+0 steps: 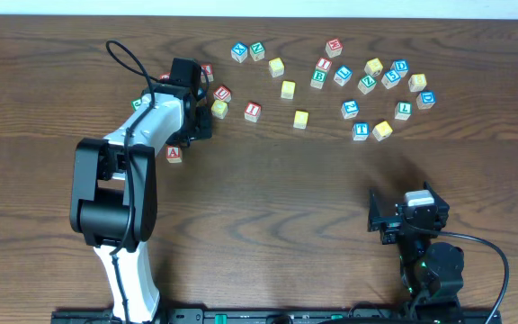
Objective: Spell out ROBOT
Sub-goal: 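Close the left gripper on the green R block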
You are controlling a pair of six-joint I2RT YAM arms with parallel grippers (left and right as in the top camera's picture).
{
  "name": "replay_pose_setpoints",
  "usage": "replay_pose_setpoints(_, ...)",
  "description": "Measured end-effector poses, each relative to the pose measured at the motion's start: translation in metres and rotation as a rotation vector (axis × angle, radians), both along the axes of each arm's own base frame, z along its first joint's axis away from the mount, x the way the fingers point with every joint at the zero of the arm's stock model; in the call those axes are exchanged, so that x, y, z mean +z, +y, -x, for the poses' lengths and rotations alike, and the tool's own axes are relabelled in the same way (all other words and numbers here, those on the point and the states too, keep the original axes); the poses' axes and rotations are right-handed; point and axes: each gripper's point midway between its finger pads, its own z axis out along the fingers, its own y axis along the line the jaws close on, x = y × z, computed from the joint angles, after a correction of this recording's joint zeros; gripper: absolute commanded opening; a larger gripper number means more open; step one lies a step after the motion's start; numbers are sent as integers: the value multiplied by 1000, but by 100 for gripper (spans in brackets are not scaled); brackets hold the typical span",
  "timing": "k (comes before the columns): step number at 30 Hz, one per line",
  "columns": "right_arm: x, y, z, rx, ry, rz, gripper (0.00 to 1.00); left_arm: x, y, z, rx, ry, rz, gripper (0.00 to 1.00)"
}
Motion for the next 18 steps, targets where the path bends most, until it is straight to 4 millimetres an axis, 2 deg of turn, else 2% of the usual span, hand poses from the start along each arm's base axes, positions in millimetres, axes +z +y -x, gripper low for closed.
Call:
replay_pose_setpoints(2,0,0,0,0,0,0,99,0,0,0,0,0,0,59)
replay_pose_setpoints(5,0,0,0,0,0,0,99,0,0,0,0,0,0,60)
replay_pose_setpoints(18,0,0,0,0,0,0,99,-1,1,4,-1,19,-3,55)
